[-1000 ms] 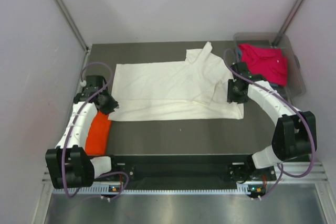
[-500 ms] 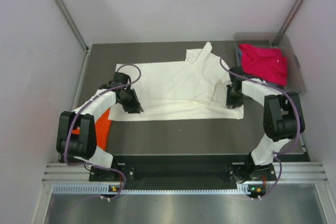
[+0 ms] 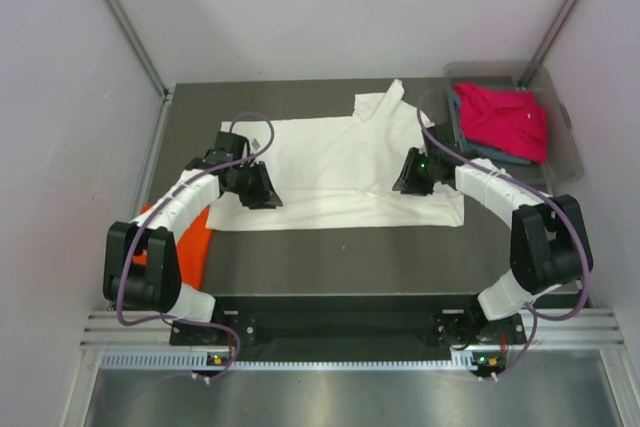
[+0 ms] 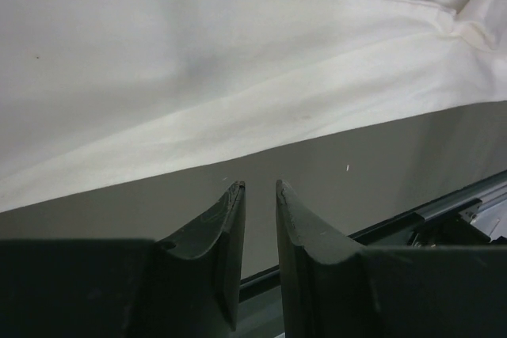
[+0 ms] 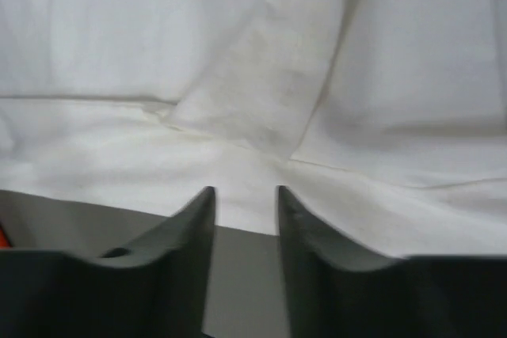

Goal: Fold and stack the t-shirts
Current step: Fold the tshirt

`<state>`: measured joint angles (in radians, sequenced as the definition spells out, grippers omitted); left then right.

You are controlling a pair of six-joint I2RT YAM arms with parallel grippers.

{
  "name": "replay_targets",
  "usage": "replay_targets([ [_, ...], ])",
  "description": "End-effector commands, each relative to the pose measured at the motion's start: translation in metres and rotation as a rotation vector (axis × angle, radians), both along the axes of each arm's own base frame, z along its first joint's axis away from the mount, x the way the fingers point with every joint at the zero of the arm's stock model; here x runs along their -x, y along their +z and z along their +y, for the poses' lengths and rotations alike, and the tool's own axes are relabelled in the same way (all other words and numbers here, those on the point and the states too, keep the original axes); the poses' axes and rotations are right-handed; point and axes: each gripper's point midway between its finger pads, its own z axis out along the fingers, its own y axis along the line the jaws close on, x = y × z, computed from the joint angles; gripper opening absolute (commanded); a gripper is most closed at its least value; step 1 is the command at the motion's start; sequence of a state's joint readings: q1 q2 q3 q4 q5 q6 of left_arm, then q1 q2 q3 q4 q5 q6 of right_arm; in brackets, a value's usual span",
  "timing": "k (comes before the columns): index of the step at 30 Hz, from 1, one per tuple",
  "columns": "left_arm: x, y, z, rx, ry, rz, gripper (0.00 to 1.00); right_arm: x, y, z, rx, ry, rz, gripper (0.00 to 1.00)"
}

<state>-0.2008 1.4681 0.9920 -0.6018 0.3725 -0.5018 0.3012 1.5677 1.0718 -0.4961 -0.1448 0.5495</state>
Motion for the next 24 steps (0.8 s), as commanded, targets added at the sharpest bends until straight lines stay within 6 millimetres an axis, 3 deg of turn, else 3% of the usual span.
replay_targets([
  [1,-0.001,0.016,-0.009,0.044,-0.049,-0.059,0.27,0.007,-0.004,0.030,-0.221,-0.094,0.026,0.26],
  [6,-0.004,0.010,-0.009,0.032,-0.066,-0.044,0.26,0.003,-0.012,0.037,-0.286,-0.134,0.023,0.27],
  [11,-0.006,0.007,-0.010,0.024,-0.075,-0.023,0.26,-0.003,-0.020,0.032,-0.300,-0.175,0.029,0.39],
  [24,-0.018,0.008,-0.013,0.021,-0.092,-0.028,0.25,-0.007,-0.040,0.014,-0.260,-0.235,0.084,0.35],
])
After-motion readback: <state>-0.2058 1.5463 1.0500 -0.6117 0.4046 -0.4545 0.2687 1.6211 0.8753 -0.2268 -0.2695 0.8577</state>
